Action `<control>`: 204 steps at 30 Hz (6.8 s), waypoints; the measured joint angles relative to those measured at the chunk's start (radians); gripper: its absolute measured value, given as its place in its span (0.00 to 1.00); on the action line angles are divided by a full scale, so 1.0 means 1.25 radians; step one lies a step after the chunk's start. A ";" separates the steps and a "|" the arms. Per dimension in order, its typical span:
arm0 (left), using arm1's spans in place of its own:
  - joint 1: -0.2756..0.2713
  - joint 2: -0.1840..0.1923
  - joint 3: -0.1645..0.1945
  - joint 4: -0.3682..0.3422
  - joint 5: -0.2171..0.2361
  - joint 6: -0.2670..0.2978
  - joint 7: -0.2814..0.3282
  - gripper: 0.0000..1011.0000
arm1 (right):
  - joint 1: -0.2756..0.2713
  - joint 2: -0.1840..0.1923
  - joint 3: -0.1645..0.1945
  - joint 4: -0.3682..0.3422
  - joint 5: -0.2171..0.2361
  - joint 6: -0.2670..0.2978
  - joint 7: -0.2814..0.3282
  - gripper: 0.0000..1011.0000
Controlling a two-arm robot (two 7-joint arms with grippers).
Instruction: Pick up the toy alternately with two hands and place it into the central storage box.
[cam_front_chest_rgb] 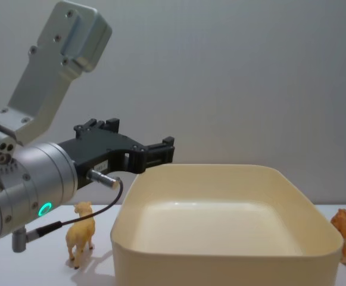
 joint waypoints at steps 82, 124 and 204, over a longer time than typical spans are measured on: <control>0.000 0.000 0.000 0.000 0.000 0.000 0.000 0.99 | 0.042 -0.024 0.007 0.062 0.006 0.125 0.059 0.99; 0.000 0.000 0.000 0.000 0.000 0.000 0.000 0.99 | 0.141 -0.097 -0.044 0.233 -0.099 0.096 0.056 0.33; 0.000 0.000 0.000 0.000 0.000 0.000 0.000 0.99 | 0.197 -0.168 -0.089 0.132 -0.077 0.137 0.141 0.99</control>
